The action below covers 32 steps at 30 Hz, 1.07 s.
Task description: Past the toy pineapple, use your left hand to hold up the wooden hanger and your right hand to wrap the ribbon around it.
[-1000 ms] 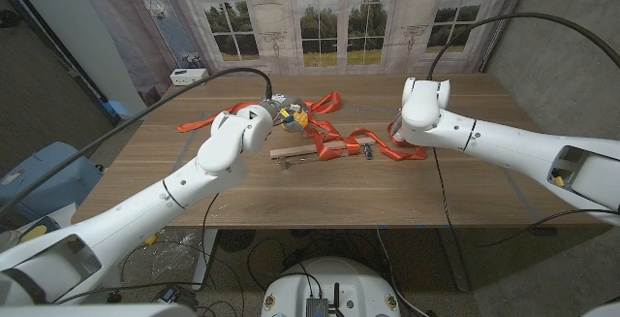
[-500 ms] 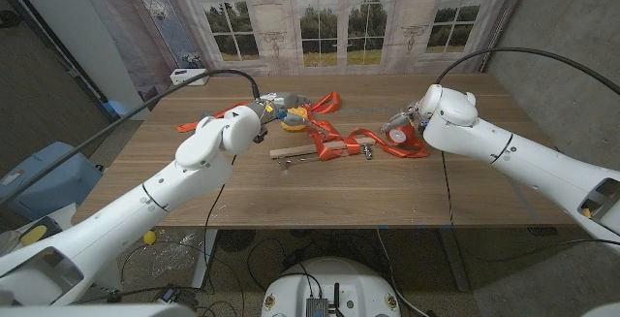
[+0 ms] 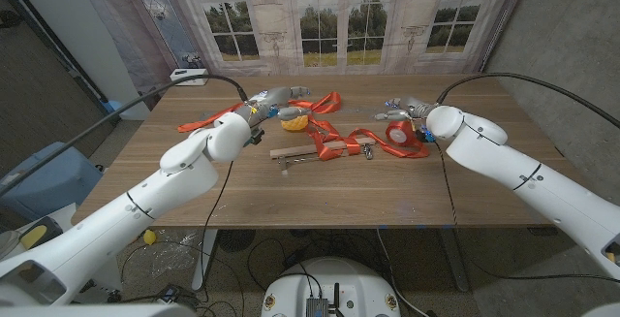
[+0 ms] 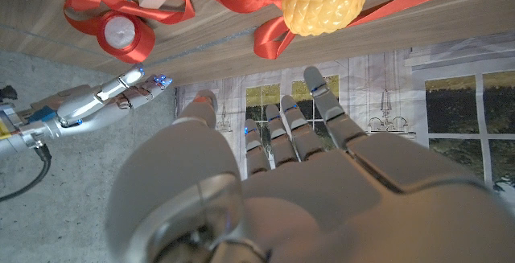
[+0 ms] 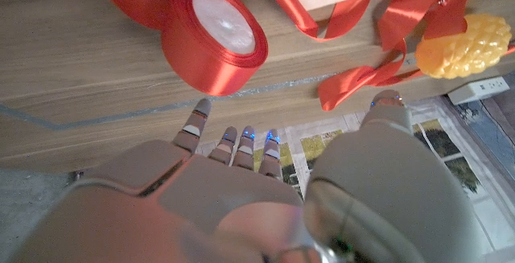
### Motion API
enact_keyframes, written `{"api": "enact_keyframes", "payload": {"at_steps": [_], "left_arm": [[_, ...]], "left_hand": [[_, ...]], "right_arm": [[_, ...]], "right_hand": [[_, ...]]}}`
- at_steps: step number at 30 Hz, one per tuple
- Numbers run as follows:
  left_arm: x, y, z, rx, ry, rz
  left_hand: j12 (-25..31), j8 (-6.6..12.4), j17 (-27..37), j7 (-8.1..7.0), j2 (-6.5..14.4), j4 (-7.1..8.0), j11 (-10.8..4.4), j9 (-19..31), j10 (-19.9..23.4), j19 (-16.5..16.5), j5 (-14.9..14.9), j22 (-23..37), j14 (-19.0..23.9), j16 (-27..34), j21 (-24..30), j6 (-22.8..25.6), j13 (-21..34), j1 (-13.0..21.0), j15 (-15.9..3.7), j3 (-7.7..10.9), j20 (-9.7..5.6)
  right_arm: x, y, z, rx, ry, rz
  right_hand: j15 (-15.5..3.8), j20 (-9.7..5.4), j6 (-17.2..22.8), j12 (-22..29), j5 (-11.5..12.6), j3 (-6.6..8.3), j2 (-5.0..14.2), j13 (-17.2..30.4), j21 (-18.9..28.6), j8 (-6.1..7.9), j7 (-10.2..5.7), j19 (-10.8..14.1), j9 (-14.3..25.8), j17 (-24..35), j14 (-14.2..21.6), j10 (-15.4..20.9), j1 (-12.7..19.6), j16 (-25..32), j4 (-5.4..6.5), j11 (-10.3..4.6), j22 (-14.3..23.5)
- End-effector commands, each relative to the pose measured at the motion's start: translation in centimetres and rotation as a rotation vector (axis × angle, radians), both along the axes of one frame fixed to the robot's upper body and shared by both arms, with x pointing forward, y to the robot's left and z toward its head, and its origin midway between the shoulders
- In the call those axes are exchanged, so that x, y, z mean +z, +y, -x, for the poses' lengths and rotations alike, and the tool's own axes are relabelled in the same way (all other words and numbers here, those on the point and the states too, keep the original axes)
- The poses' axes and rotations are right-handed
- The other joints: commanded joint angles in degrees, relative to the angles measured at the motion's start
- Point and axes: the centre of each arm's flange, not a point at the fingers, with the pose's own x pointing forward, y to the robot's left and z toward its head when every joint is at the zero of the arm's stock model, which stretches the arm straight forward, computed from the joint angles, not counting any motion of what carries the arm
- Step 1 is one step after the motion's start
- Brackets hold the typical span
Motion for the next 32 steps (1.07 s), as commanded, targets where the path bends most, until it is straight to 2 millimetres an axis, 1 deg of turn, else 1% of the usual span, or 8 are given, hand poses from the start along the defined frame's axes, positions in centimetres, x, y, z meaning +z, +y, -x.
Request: {"api": "enact_keyframes", "payload": {"at_steps": [1, 9, 11, 12, 15, 18, 25, 32], "left_arm": [[0.0, 2.6, -1.1, -0.082, -0.025, 0.117], [0.4, 5.6, -2.1, -0.150, -0.011, 0.175], [0.5, 6.4, -2.4, -0.189, -0.004, 0.202], [0.6, 7.3, -2.8, -0.225, 0.000, 0.234], [0.6, 8.5, -3.2, -0.296, 0.002, 0.283], [0.5, 9.3, -3.4, -0.340, -0.006, 0.311], [1.0, 11.8, -4.7, -0.500, 0.048, 0.400], [1.2, 12.1, -5.7, -0.531, 0.041, 0.450]], "left_hand": [[-0.1, 0.07, 0.0, -0.48, 1.1, 0.16, 0.02, 0.0, -0.7, 0.3, -0.1, 0.1, -0.8, 0.0, -0.3, -0.8, -0.4, -0.3, -0.19, 0.79, 0.15], [-0.1, -0.04, -0.2, -0.53, 1.0, 0.51, -0.03, -0.1, -1.5, 0.2, -0.2, 0.1, -1.7, 0.0, -0.8, -2.0, -1.1, -1.4, -0.26, 0.83, 0.09], [0.1, 0.04, -0.3, 0.86, 2.3, 0.97, 0.38, -0.1, -1.8, 0.1, -0.2, 0.1, -2.0, 0.2, -1.1, -2.5, -1.6, -1.9, 0.25, 1.65, 0.62], [0.2, 0.10, -0.3, 2.28, 2.9, 1.27, 0.51, -0.1, -1.9, 0.1, -0.1, 0.2, -2.2, 0.3, -1.3, -2.7, -2.0, -2.1, 0.39, 2.40, 0.80], [0.3, 0.14, -0.3, 4.47, 3.4, 2.02, 0.57, -0.1, -2.0, 0.0, 0.0, 0.2, -2.7, 0.4, -1.5, -3.2, -2.6, -2.6, 0.52, 3.54, 0.78], [0.4, 0.19, -0.3, 5.76, 3.3, 2.65, 0.61, -0.1, -2.0, 0.0, 0.0, 0.3, -2.8, 0.5, -1.7, -3.3, -3.0, -3.1, 0.47, 4.09, 0.50], [0.6, 0.62, -0.4, 8.45, 2.7, 3.84, 0.82, -0.2, -1.7, 0.7, -0.1, 0.2, -2.7, 0.7, -1.8, -2.3, -3.8, -4.5, 0.27, 4.84, -0.09], [0.6, 0.49, -0.5, 8.05, 2.5, 4.42, 0.96, -0.2, -1.8, 0.9, -0.1, 0.2, -2.9, 0.7, -2.0, -2.5, -4.1, -5.3, 0.26, 4.99, -0.34]], "right_arm": [[0.8, -0.4, 0.7, 0.287, -0.275, -0.329], [0.6, 1.1, 1.1, 0.410, -0.321, -0.470], [0.6, 1.6, 1.3, 0.434, -0.338, -0.498], [0.6, 2.2, 1.5, 0.458, -0.354, -0.537], [0.9, 3.0, 1.9, 0.490, -0.383, -0.579], [1.1, 3.2, 2.1, 0.513, -0.395, -0.614], [1.8, 2.4, 2.8, 0.486, -0.440, -0.748], [1.9, 3.5, 3.1, 0.491, -0.479, -0.777]], "right_hand": [[1.89, -0.75, 3.3, 0.0, -0.7, -0.32, 1.57, -0.4, -0.8, 0.67, -0.09, 1.9, 0.1, -2.1, 2.9, 2.9, -0.3, 1.4, 0.62, -0.10, 0.0], [1.97, -0.98, 4.4, 0.1, -1.1, -0.54, 2.04, -0.6, -1.1, 0.67, -0.31, 3.1, 0.0, -3.2, 4.9, 4.6, -1.0, 2.0, 0.94, 0.23, 0.1], [1.93, -1.35, 4.5, 0.2, -1.2, -0.53, 2.17, -0.7, -1.1, 0.61, -0.28, 3.4, 0.0, -3.5, 5.3, 4.9, -1.0, 2.0, 0.96, 0.27, 0.1], [1.97, -1.58, 4.5, 0.2, -1.3, -0.53, 2.25, -0.7, -1.1, 0.58, -0.26, 3.7, 0.0, -3.6, 5.6, 5.0, -1.0, 2.1, 0.97, 0.34, 0.1], [1.98, -2.22, 4.7, 0.2, -1.5, -0.51, 2.44, -0.8, -1.0, 0.45, -0.17, 4.7, 0.0, -4.1, 6.4, 5.7, -1.0, 2.3, 0.92, 0.65, 0.1], [1.74, -3.46, 6.5, 0.5, -2.0, -0.46, 2.80, -0.9, -1.0, 0.74, -0.02, 6.4, 0.0, -5.2, 8.4, 7.6, -1.0, 2.7, 0.78, 1.00, 0.1], [1.30, -3.62, 9.4, 0.9, -3.0, -0.26, 3.33, -1.2, -1.0, 1.11, 1.00, 9.5, -0.1, -7.0, 12.2, 10.6, -0.7, 3.4, 0.34, 1.91, 0.1], [1.76, -4.13, 10.0, 1.1, -3.2, -0.19, 3.69, -1.2, -1.2, 1.05, 1.53, 10.0, -0.1, -7.5, 13.0, 11.7, -0.8, 3.5, 0.40, 2.31, 0.2]]}}
